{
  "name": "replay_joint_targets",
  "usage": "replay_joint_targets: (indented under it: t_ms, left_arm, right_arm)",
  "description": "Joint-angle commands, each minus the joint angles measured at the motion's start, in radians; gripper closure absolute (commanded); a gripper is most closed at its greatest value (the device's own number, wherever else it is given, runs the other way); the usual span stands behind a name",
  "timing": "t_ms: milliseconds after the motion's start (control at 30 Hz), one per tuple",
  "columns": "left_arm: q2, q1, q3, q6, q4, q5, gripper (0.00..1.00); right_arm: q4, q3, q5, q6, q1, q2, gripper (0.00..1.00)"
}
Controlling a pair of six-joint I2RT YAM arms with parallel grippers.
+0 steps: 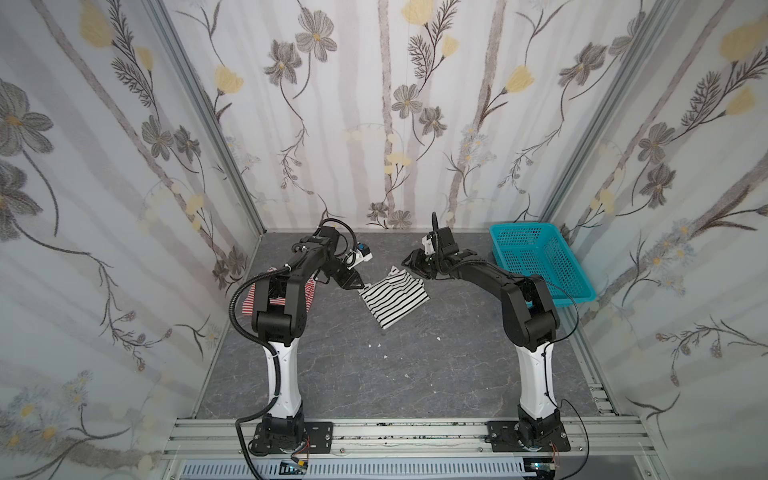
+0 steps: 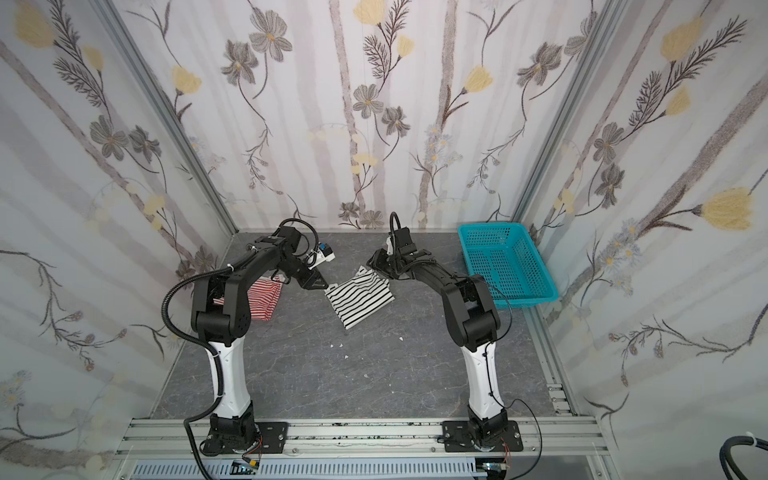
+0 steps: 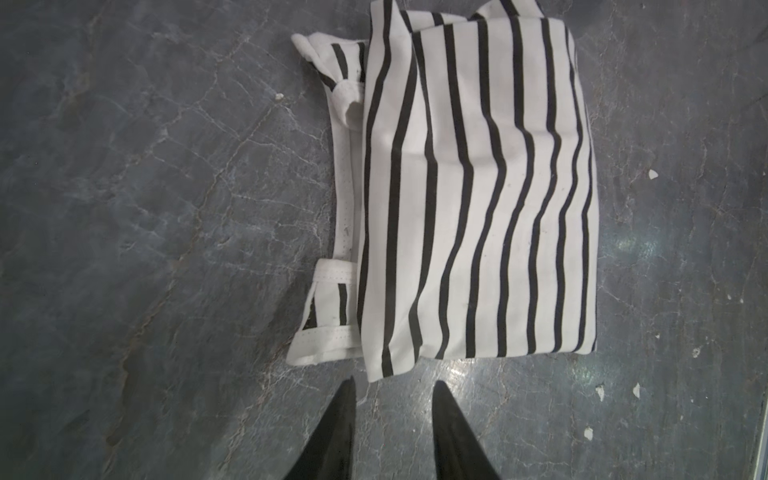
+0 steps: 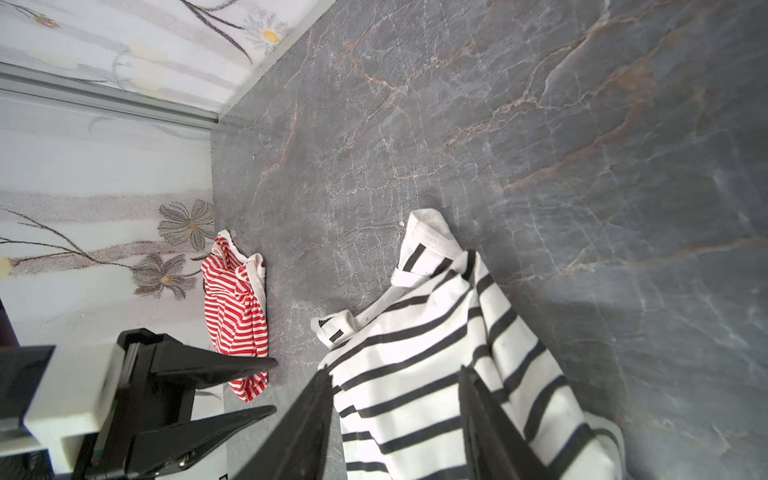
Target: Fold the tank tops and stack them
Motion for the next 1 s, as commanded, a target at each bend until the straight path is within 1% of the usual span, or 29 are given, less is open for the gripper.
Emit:
replay_joint_targets:
  t_ms: [0,67,167,300,367,467,567,733,867,967]
  left_arm:
    - [-0.05,-0.004,-0.012,-0.056,0.02,0.018,0.62]
    - [-0.085,-0.02,-0.053,-0.067,0.022,0.049,0.63]
    - [-0.119,-0.072,-0.126,-0.066,0.036,0.066,0.7]
    - [-0.1,-0.121,-0.178,-0.088,0.075,0.089,0.71]
    - [-0.074,-0.133,-0.19,-0.097,0.1,0.079,0.71]
    - [-0.028,-0.136,-0.195,-0.103,0.119,0.023,0.71]
    - [-0.004,-0.132,-0.22,-0.087,0.121,-0.065,0.72]
    - [-0.028,-0.13,-0.286,-0.068,0.129,-0.116,0.72]
    - [-0.021,-0.114,-0.303,-0.072,0.142,-0.232,0.75]
    - [-0.036,-0.086,-0.3,-0.06,0.145,-0.261,0.75]
  right_arm:
    - [0.126,-0.088,0.015,0.02,0.013,-0.068,0.58]
    - [0.124,-0.117,0.028,0.015,0.032,-0.086,0.62]
    - [0.1,-0.129,0.041,0.001,0.055,-0.078,0.7]
    - [0.139,-0.168,0.038,0.006,0.058,-0.061,0.8]
    - [0.151,-0.164,0.033,0.007,0.058,-0.036,0.82]
    - [0.156,-0.147,0.038,0.011,0.058,0.008,0.81]
    - [0.157,-0.145,0.048,0.029,0.054,0.046,0.75]
    - [0.168,-0.161,0.067,0.04,0.051,0.076,0.71]
    - [0.202,-0.24,0.071,0.069,0.065,0.025,0.69]
    - [0.186,-0.311,0.103,0.097,0.098,-0.048,0.67]
